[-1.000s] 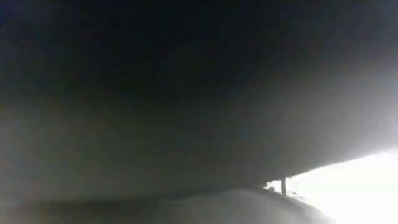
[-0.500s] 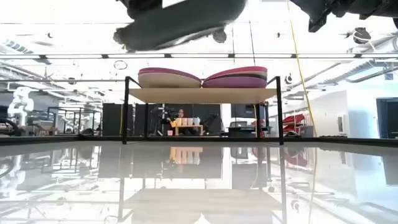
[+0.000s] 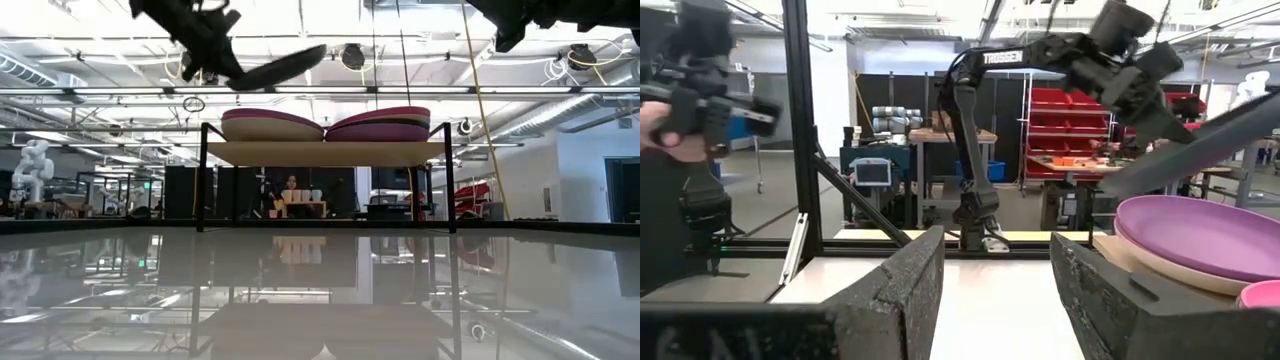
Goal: Place and stack plates onto a shelf
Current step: Stack the black plate on top of the violet plate on the shelf, then return to Home Position
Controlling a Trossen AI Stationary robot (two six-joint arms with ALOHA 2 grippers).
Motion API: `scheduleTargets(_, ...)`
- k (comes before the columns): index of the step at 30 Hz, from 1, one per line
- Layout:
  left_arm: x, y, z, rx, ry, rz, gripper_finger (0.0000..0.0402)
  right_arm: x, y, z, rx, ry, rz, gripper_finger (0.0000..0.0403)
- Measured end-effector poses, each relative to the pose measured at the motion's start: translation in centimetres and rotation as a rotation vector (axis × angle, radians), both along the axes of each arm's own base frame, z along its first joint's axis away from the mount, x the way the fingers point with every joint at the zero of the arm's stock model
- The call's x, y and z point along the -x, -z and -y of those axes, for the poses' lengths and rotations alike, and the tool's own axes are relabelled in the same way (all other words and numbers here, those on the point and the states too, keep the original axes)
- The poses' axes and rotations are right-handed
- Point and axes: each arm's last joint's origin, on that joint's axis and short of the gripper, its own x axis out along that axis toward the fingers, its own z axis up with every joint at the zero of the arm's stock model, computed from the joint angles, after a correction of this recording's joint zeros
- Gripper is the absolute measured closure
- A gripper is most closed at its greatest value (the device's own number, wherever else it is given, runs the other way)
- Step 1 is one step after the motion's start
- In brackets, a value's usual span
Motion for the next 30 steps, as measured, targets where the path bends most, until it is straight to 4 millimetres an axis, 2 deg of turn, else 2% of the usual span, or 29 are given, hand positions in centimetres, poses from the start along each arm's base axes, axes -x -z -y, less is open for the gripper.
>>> scheduleTargets(4, 0.4, 0.6, -2.3, 0.049, -0.008, 0.053, 0.0393, 0.0, 0.0, 0.0, 0.004, 0.002, 0.000, 0.0238)
scheduleTargets(7, 0.3, 1.9, -3.3, 0.107, -0.016, 0.020, 0.0393, 0.0, 0.0, 0.0, 0.006, 0.003, 0.000, 0.0238)
scheduleTargets(10, 0.0, 2.6, -3.8, 0.130, -0.019, 0.002, 0.0388, 0.0, 0.0, 0.0, 0.004, 0.002, -0.004, 0.0238)
scheduleTargets(21, 0.1, 2.8, -4.1, 0.100, -0.059, -0.032, 0.0311, 0.0, 0.1, 0.0, -0.012, -0.003, -0.012, 0.0238)
scheduleTargets(25, 0.3, 1.9, -3.5, 0.053, 0.031, 0.005, 0.0301, 0.0, 0.1, 0.0, -0.011, -0.003, -0.008, 0.0238)
scheduleTargets(30, 0.3, -1.6, 0.4, -0.126, 0.242, 0.105, 0.0305, 0.5, -0.5, 0.3, -0.012, 0.068, 0.038, 0.0238)
